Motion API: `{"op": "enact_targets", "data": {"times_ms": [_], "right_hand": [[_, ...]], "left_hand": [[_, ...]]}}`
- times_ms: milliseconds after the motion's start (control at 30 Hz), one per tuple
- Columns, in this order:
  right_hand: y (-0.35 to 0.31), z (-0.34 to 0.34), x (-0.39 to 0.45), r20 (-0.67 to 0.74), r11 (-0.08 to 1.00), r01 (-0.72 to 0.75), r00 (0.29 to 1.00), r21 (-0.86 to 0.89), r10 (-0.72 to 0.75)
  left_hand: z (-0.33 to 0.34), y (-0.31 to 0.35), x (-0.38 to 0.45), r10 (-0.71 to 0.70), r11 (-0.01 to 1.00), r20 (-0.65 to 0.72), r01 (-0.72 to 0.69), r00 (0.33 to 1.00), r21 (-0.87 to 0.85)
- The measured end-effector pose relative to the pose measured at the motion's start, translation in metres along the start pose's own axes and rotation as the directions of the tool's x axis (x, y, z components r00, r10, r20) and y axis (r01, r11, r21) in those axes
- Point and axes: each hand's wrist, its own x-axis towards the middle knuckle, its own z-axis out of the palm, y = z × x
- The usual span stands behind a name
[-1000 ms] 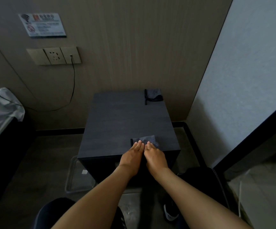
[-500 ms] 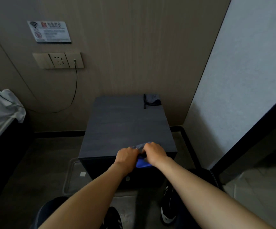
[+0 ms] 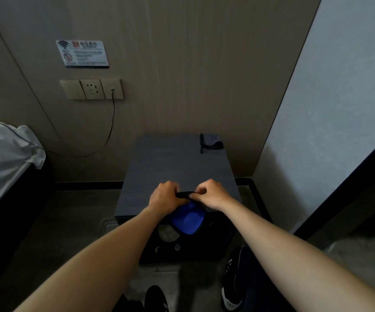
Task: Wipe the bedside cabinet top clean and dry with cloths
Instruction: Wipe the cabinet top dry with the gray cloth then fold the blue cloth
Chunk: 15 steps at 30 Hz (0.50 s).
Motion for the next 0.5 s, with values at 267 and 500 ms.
{"op": "enact_targets", "data": {"times_ms": [267, 500], "right_hand": [[-0.022, 0.006, 0.005, 0.129, 0.877, -0.302, 0.953, 0.375, 0.273], [-0.016, 0.014, 0.015, -0.226, 0.956, -0.106, 0.959, 0.273, 0.171]], "left_hand": [[-0.019, 0.013, 0.005, -0.026, 0.919, 0.242, 0.118, 0.970, -0.375], [-0.033, 0.024, -0.001, -0.168, 0.563, 0.279, 0.324, 0.946, -0.760]]}}
